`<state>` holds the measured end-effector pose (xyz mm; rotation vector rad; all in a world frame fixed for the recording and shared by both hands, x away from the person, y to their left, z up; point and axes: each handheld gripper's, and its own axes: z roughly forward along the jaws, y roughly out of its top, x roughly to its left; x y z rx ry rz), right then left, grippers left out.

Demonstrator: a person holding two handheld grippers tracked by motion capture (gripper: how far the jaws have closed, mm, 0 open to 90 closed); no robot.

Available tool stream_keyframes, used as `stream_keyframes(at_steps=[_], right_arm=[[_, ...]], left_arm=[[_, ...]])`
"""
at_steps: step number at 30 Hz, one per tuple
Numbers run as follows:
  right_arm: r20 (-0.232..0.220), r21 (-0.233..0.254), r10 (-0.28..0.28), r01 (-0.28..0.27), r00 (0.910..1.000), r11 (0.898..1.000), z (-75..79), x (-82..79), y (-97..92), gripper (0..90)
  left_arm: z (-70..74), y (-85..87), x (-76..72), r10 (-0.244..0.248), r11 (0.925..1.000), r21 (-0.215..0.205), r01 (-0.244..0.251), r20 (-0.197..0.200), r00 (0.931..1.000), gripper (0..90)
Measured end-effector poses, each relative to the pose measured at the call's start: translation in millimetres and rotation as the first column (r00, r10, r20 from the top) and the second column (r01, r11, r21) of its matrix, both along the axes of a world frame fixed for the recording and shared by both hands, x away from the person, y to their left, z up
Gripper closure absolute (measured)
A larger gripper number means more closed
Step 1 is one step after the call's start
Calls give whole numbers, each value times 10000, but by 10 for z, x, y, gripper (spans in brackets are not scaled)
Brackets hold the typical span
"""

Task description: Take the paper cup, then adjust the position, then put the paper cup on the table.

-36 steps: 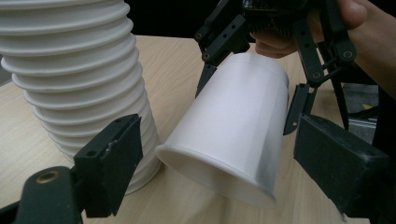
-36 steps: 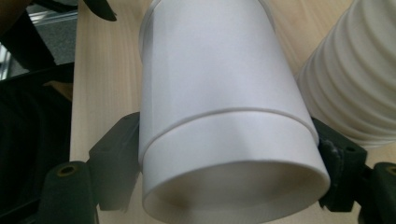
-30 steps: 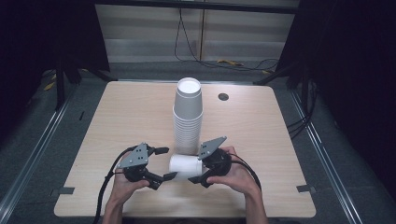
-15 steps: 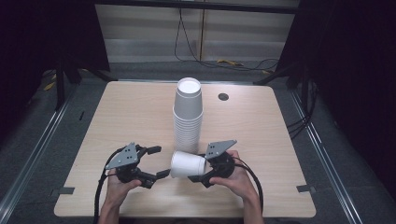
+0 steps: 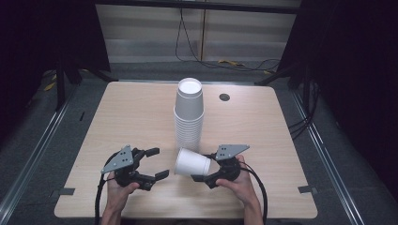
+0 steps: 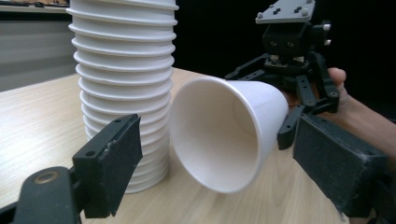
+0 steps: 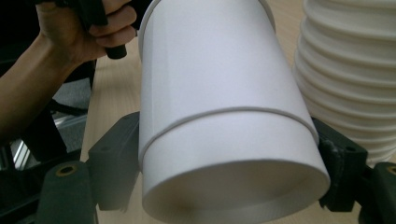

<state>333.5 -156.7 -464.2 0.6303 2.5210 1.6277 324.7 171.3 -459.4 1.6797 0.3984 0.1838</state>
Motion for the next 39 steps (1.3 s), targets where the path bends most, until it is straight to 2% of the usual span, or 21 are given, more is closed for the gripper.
stream_keyframes(at_steps=[10, 13, 17, 23, 27, 29, 33, 36, 39], right_arm=[[180, 721, -38, 25, 9998, 9974, -51, -6, 7, 224], [349, 1217, 71, -113, 9994, 9925, -66, -7, 14, 223], [403, 1614, 263, -325, 9988, 9864, -69, -11, 31, 224], [394, 1894, 349, -418, 9986, 9810, -106, -12, 48, 224], [369, 2201, 506, -575, 9980, 9738, -115, -16, 57, 224], [385, 2412, 557, -634, 9977, 9684, -114, -18, 55, 224], [422, 2536, 572, -660, 9975, 9650, -109, -18, 52, 224], [487, 2788, 707, -815, 9963, 9569, -92, -20, 49, 224], [476, 2780, 753, -856, 9960, 9567, -97, -9, 53, 225]], left_arm=[[3, -39, -25, -190, 9998, -38, 190, 11, 9998, 155], [4, -47, -32, -196, 9998, -86, 196, 20, 9998, 154], [6, -71, -35, -259, 9995, -152, 259, 1, 9997, 154], [1, -95, -35, -350, 9991, -219, 350, -38, 9994, 154], [3, -125, -16, -442, 9985, -333, 437, -125, 9989, 153], [2, -149, -6, -457, 9985, -314, 452, -149, 9988, 153], [1, -167, 3, -389, 9990, -230, 384, -195, 9991, 153], [-14, -169, 33, -512, 9985, -212, 505, -325, 9982, 144], [-24, -173, 46, -446, 9989, -134, 441, -394, 9982, 114]])
